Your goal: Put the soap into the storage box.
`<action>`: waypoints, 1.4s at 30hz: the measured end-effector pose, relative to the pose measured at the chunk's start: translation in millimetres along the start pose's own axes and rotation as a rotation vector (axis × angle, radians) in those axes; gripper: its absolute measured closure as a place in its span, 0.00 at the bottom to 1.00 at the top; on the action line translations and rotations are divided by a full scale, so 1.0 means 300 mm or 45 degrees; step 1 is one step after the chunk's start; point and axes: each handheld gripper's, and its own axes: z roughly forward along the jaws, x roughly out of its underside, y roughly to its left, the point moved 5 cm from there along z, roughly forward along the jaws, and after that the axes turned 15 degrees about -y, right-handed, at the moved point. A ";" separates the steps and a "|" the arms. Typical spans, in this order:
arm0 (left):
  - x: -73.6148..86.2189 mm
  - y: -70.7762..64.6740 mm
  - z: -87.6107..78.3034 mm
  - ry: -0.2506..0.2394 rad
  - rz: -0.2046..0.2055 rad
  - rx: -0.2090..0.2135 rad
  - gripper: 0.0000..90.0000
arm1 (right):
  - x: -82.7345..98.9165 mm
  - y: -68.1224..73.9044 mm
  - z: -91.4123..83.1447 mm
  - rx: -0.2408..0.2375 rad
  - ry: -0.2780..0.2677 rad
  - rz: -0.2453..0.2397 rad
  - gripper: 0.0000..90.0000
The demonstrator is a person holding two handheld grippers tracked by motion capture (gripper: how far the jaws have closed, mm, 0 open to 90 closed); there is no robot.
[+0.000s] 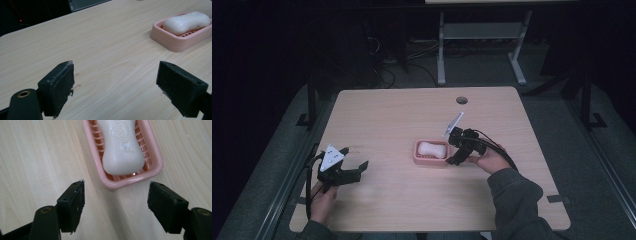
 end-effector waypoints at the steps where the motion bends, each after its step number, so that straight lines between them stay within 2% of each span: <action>1: 0.000 0.000 0.000 -0.002 -0.001 0.000 0.16 | 0.003 0.002 0.000 -0.002 -0.001 0.006 0.33; 2: -0.001 0.000 -0.001 0.000 0.002 -0.001 0.16 | 0.007 0.002 -0.001 0.003 -0.008 -0.004 0.33; 5: -0.001 0.000 0.000 -0.007 -0.002 -0.001 0.16 | 0.022 0.004 -0.006 -0.013 -0.047 0.027 0.33; 12: 0.001 -0.001 0.002 -0.005 0.003 0.001 0.16 | 0.063 0.007 -0.027 -0.012 -0.081 0.069 0.33; 17: 0.001 -0.001 0.002 -0.005 0.002 -0.002 0.16 | 0.086 0.007 -0.044 -0.014 -0.078 0.101 0.32; 20: 0.001 -0.001 0.001 -0.005 0.003 0.000 0.16 | 0.092 0.010 -0.054 -0.005 -0.093 0.090 0.32; 26: 0.001 0.000 0.002 -0.005 0.008 0.000 0.16 | 0.125 0.014 -0.065 -0.007 -0.109 0.121 0.32; 29: 0.002 -0.002 0.002 -0.005 0.001 -0.002 0.16 | 0.142 0.018 -0.068 -0.011 -0.093 0.137 0.32; 31: 0.002 -0.002 0.003 -0.006 -0.004 -0.002 0.16 | 0.151 0.020 -0.075 -0.008 -0.112 0.132 0.32; 42: 0.004 -0.003 0.004 0.005 0.008 0.004 0.16 | 0.217 0.035 -0.110 0.004 -0.151 0.188 0.32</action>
